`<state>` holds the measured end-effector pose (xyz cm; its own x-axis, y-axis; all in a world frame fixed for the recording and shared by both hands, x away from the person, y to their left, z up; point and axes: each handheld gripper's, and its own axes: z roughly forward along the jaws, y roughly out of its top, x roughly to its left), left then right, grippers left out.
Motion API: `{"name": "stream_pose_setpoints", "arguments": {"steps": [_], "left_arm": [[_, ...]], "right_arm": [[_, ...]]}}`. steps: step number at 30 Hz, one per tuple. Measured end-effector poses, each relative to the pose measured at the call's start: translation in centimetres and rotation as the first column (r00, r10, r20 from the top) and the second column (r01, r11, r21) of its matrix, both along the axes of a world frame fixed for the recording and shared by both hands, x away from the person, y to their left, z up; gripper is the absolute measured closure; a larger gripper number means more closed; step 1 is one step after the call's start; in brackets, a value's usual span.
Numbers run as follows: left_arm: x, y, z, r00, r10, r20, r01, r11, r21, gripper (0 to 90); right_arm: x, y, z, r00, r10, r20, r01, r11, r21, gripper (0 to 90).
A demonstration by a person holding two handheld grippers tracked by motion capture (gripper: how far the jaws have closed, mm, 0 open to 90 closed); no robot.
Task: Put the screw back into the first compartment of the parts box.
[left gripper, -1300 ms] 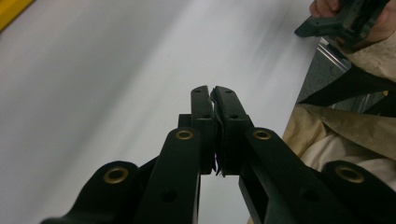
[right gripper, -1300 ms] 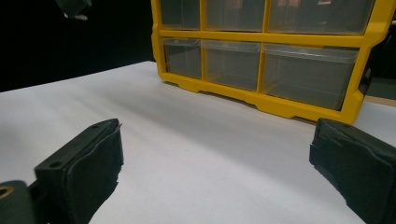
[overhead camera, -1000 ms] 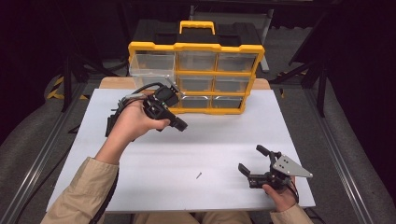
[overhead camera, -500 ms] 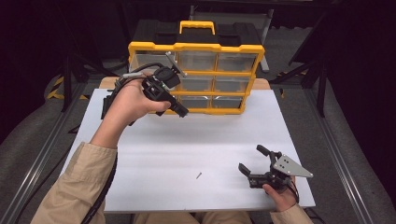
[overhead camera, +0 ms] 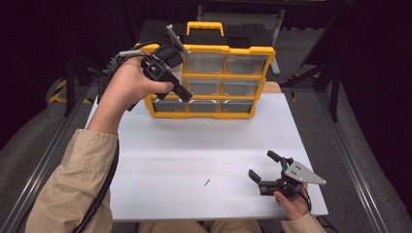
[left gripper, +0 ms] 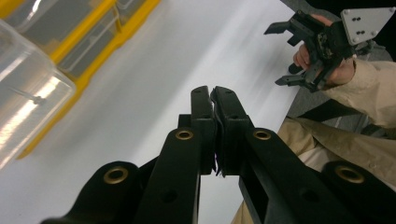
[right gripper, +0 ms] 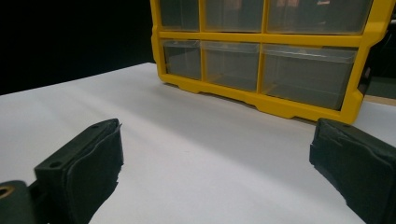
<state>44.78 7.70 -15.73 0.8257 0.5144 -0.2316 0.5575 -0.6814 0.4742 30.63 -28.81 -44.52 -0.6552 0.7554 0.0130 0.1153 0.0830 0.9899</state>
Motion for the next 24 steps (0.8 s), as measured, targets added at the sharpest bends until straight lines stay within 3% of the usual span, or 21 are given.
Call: {"name": "stream_pose_setpoints", "arguments": {"steps": [6,15,24], "left_arm": [[0.4,0.1,1.5,0.9998,0.018,0.007,-0.019,0.9994,0.029,87.7],[1.2,0.8,2.8,0.9971,0.073,0.022,-0.074,0.997,0.025,87.7],[2.9,1.9,3.7,0.9838,0.165,0.07,-0.167,0.9857,0.024,87.7]], "right_arm": [[0.0,0.0,0.0,1.0,0.0,-0.004,0.0,1.0,0.003,3.1],[0.0,-0.1,0.0,1.0,0.003,0.0,-0.003,1.0,0.001,3.1],[0.0,-0.1,0.0,1.0,0.003,0.001,-0.003,1.0,0.005,3.1]]}}
